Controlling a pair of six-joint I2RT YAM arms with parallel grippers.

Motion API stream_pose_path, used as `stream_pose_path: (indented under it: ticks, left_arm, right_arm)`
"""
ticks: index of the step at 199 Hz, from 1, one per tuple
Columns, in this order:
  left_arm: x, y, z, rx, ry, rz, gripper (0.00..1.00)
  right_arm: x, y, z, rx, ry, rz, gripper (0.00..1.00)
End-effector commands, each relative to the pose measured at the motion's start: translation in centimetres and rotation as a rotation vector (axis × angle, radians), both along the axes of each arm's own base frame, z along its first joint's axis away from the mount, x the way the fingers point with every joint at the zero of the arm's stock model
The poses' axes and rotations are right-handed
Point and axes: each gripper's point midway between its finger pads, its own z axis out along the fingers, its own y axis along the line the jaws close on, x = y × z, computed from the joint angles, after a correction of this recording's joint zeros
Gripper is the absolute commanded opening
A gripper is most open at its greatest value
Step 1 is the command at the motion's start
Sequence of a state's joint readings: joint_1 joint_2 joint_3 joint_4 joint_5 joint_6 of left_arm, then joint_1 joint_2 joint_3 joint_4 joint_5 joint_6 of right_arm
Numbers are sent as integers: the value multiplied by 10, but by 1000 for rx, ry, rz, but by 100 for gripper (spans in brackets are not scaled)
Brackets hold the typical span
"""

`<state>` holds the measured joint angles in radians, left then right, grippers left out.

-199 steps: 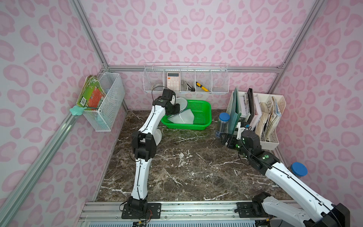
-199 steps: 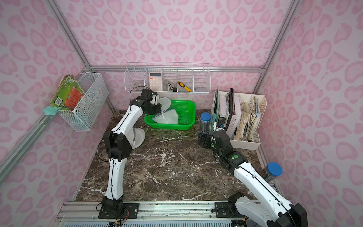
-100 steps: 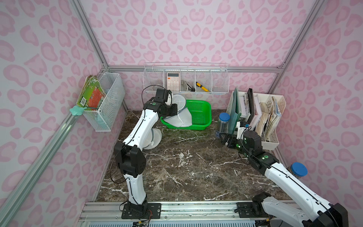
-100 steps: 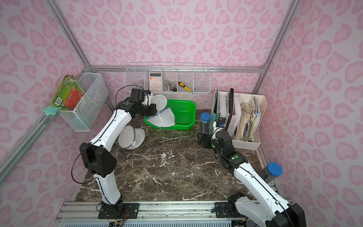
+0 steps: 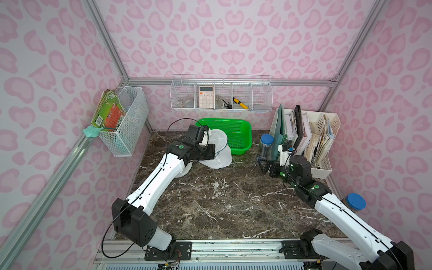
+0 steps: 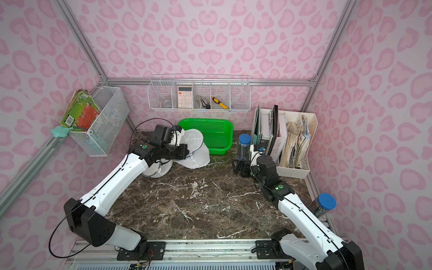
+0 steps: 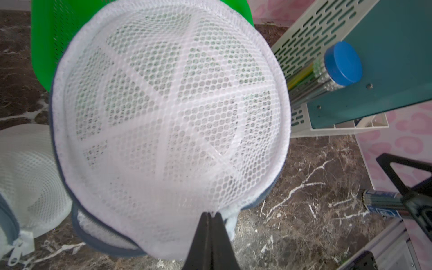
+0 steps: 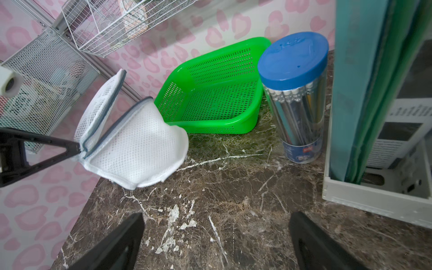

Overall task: Turn the laundry bag inside out
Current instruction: Place the laundry bag at the center of the board.

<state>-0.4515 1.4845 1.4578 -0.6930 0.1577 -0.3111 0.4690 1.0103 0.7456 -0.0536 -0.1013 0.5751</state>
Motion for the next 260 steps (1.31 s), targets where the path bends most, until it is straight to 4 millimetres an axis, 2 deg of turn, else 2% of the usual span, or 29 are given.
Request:
stream_pose_path:
  ticks: [1, 59, 92, 144, 183, 217, 242, 260]
  left_arm:
    - [-18, -17, -11, 30, -3, -78, 0]
    - [-51, -79, -18, 85, -62, -305, 0]
    - [-69, -86, -34, 148, -88, -385, 0]
    - [-104, -85, -58, 127, -172, -443, 0]
    - [-119, -85, -65, 125, -178, -449, 0]
    - [-124, -86, -67, 141, -185, -452, 0]
    - [-127, -84, -68, 148, -188, -447, 0]
    - [-126, -81, -69, 158, -194, -437, 0]
  right_arm:
    - [-2, 2, 0, -26, -7, 29, 100]
    - [-4, -20, -20, -31, 51, -37, 100]
    - [-7, -19, -35, 27, 89, 11, 100]
    - [-12, 14, -75, 65, 243, 162, 91]
    - [-16, 51, -100, 49, 333, 321, 90]
    - [-16, 73, -125, 36, 461, 440, 88]
    - [-19, 87, -137, 36, 514, 511, 75]
    - [-21, 90, -142, 46, 546, 521, 53]
